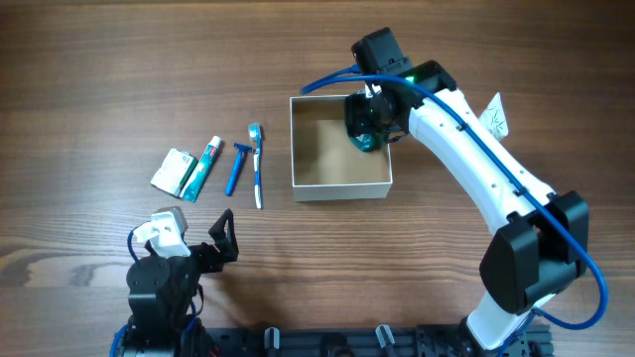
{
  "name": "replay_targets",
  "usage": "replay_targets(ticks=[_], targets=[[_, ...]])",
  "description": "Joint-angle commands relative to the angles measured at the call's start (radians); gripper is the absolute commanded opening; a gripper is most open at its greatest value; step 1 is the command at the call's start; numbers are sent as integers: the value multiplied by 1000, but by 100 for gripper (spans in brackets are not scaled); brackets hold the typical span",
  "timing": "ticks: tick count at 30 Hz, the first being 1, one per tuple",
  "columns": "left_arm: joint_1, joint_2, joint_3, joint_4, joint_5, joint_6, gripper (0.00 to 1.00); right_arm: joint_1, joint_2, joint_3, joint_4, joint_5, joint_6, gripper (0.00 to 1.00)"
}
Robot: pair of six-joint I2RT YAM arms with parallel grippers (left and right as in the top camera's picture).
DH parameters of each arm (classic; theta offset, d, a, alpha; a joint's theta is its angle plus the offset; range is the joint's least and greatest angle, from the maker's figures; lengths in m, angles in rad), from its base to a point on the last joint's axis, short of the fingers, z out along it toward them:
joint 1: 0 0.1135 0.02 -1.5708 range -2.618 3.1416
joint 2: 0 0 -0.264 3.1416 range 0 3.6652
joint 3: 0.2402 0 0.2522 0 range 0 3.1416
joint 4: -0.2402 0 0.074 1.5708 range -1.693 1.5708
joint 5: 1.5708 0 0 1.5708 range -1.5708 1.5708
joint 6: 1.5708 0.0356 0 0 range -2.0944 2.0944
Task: Pack container
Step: 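Lift the mouthwash bottle with the right gripper and place it in the box, then grasp the white Pantene tube with the right gripper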
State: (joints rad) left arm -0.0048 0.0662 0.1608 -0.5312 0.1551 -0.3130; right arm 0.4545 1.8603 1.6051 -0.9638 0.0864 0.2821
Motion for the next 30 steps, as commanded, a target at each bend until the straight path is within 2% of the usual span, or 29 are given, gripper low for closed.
replay_targets(ticks=[1,5,10,11,15,19,22,28,29,30], targets=[[-5,-5,-13,-2,8,-9,100,2,-15,11,-9,-8,-19,76],[-5,-5,-13,-2,8,-9,100,2,-108,13,-31,-8,-19,77],[-5,-5,-13,-2,8,-9,100,-2,-327,13,-68,57,-3,79],[-5,-5,-13,-2,8,-9,100,-14,-394,13,-84,104,26,85],[-5,-5,-13,-2,8,-9,100,-129,-507,13,-124,132,32,87],[-5,-5,-13,-2,8,-9,100,-311,-486,10,-166,98,-18,86],[-5,-5,-13,-2,8,-9,100,-411,-407,10,-186,0,-76,84],[-5,-5,-13,-2,8,-9,100,-456,-210,10,-227,10,-40,83],[-5,-5,-13,-2,8,-9,100,-462,-179,10,-227,9,-38,77],[-5,-5,-13,-2,8,-9,100,-464,-160,10,-229,8,-36,64]])
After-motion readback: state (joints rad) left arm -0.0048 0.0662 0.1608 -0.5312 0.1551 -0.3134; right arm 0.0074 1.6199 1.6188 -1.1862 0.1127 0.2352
